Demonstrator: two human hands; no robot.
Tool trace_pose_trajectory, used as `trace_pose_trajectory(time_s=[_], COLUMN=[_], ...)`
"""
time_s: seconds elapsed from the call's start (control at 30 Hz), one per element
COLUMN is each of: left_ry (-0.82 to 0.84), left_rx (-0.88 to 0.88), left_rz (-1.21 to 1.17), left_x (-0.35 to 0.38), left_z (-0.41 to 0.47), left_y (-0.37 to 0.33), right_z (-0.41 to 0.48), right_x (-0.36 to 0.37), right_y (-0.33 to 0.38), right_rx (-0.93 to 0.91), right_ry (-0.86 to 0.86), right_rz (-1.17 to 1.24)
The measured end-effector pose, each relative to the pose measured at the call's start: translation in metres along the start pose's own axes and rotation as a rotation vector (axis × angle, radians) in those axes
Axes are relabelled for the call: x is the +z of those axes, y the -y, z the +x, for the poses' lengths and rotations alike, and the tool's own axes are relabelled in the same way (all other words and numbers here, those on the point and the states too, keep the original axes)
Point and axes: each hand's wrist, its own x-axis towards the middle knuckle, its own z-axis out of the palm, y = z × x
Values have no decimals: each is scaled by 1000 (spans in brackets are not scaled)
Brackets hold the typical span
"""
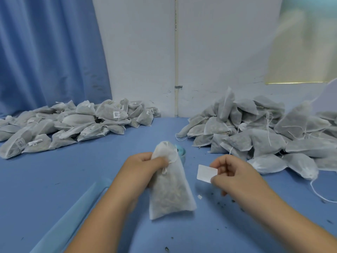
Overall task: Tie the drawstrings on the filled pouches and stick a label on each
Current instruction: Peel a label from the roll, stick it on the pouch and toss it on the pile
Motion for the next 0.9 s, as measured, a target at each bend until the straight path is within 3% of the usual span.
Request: trace_pose_trajectory(time_s=[0.13,0.43,0.73,0.9], left_ry=[105,57,-107,-118], left_rx=[-80,-58,106,208], left_rz=[-12,53,139,162], left_x=[33,60,73,78], left_z=[-14,-24,-27,-31], left_y=[1,3,11,11], right_z=[-23,-41,-41,-41], right_x=[1,8,14,17], right_y=[0,-4,-2,-3], right_rx=[-175,-484,-469,-453], right_ry=[-108,-248,-223,-185], right_rz=[42,-436,-449,-417])
